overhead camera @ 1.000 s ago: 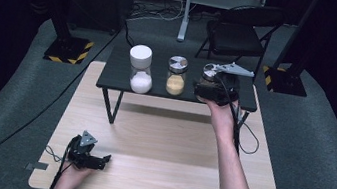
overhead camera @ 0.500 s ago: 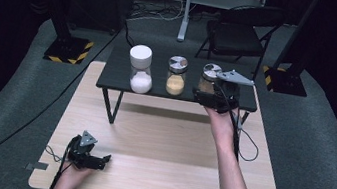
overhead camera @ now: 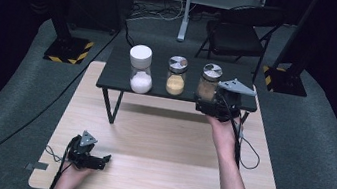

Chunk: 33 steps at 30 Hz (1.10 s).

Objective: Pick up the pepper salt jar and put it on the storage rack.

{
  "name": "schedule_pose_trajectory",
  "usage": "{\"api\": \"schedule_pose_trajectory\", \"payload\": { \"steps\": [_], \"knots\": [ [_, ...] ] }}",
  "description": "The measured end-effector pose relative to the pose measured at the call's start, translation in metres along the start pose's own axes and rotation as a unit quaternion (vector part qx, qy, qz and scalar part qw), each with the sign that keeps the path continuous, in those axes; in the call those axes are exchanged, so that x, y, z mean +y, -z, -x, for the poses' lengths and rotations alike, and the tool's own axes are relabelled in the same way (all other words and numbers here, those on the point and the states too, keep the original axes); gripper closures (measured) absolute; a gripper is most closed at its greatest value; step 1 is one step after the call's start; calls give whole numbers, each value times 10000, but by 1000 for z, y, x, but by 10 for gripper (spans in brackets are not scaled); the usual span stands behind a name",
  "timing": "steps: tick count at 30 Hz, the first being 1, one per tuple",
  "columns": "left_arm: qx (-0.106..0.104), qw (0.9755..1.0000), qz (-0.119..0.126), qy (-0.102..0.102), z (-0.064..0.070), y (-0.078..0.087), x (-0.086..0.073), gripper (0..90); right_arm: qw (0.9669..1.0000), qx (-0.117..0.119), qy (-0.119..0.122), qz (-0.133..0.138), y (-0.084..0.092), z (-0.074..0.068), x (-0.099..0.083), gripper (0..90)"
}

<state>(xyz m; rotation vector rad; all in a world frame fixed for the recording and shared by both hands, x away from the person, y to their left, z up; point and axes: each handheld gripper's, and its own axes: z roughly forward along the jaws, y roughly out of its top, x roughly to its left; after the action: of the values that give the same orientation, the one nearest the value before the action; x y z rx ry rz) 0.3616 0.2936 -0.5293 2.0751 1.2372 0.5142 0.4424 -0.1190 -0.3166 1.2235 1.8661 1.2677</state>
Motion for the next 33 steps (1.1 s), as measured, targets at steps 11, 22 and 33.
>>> {"api": "schedule_pose_trajectory", "payload": {
  "steps": [11,22,33],
  "knots": [
    [-1,10000,0,-2,0,0,0,2,10000,39,-30,77,9,2,-11,108],
    [-1,10000,0,-1,0,0,0,2,9999,27,35,152,18,-2,-23,108],
    [0,10000,2,0,0,0,0,2,9999,-22,17,109,22,-2,-46,110]
  ]
}}
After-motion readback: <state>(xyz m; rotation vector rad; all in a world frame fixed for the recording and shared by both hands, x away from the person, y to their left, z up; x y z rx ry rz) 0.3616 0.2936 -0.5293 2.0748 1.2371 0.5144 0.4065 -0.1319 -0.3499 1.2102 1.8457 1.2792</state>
